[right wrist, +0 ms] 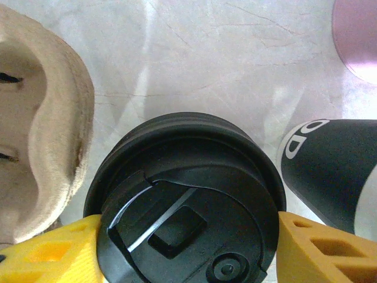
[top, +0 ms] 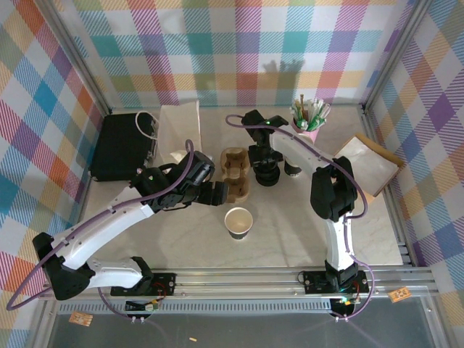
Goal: Pack the takeout coffee
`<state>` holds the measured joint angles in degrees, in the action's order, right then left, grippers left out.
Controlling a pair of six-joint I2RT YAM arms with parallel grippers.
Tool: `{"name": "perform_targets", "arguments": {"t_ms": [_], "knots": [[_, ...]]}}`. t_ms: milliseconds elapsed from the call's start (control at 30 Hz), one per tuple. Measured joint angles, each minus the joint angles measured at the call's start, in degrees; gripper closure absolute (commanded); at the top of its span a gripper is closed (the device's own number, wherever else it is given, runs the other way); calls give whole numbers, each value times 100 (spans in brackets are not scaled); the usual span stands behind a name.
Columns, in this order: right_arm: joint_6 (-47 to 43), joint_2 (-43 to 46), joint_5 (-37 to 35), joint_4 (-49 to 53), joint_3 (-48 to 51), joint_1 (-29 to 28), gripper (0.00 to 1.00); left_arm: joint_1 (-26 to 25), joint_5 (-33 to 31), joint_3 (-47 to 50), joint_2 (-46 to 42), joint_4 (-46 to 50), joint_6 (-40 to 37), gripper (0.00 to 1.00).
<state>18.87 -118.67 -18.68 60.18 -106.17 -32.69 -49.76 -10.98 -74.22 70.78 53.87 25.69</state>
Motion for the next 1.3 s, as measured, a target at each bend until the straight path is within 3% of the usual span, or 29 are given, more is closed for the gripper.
{"name": "perform_targets", "arguments": {"t_ms": [433,567,767,1100,1200,1300], "knots": [[90,-2,50,94,175,28,33,0,-4,0,2,0,0,10],[153,0,140,114,179,81,33,0,15,-46,164,-81,46,14],[190,0,317,116,223,236,38,0,114,-98,785,-846,387,34],[293,111,577,162,262,328,40,0,125,-455,2122,-2063,1233,57],[297,205,636,181,262,350,40,0,59,-479,2295,-2267,1493,70],[299,262,682,205,262,354,40,2,-22,-424,2334,-2522,1790,72]]}}
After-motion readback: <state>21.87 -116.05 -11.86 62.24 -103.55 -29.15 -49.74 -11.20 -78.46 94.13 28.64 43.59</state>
